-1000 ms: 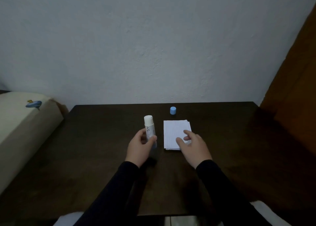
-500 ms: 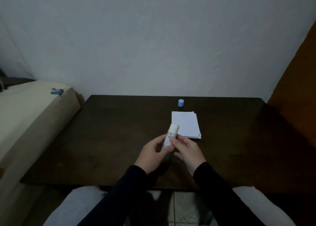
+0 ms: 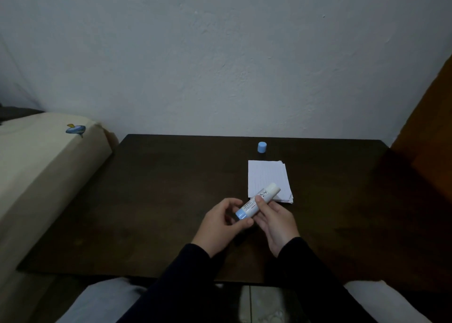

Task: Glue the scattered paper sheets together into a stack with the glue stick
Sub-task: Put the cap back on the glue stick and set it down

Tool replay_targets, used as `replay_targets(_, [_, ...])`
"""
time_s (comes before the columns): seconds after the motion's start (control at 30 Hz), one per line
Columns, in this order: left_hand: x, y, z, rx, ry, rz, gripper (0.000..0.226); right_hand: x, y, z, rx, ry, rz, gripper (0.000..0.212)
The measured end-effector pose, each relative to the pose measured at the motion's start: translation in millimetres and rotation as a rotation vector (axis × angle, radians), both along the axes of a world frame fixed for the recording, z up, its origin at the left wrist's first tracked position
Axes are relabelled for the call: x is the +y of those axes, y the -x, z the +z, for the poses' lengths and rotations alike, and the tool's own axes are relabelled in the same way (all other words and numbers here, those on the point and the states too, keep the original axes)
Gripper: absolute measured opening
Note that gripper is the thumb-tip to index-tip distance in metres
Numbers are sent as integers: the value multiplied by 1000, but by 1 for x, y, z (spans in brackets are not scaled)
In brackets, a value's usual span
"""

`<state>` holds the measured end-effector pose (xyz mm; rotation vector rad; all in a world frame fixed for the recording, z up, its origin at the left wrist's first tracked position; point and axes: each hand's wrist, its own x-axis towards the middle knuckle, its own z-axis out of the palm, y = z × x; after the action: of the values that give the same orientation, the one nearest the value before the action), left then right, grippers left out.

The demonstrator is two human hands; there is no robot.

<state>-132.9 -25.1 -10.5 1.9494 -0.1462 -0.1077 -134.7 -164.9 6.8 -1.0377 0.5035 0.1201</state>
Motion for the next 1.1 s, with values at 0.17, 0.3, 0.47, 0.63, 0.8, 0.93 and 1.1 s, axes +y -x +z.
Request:
replay_targets(0.17, [-2,-17,-1,23,-39,5,31,-5,-13,-3,2,51,-29,43])
replay_targets(0.3, [-6,-26,-4,68,-17,11,26,-11,-19,-8,-20,39,-43,38])
replay_targets(0.47, [-14,-37,-5,121,28,0,25,-20,-26,-13,-68,32,-34,5])
replay_targets(0.63, [-19,-41,-7,165,49,-17,20,-24,-33,-21,-52,14,-61,12])
replay_targets(0.8, [-23,-41,-4,134,33,-32,19,-27,-36,-20,-85,47,-72,3])
replay_targets(0.93, [-18,-44,-2,106,29,-39,28,-27,-35,-14,-107,54,-88,4])
replay_targets(1.1, [-16,-41,-5,71,19,-55,16,-26,-31,-13,-136,56,-75,3])
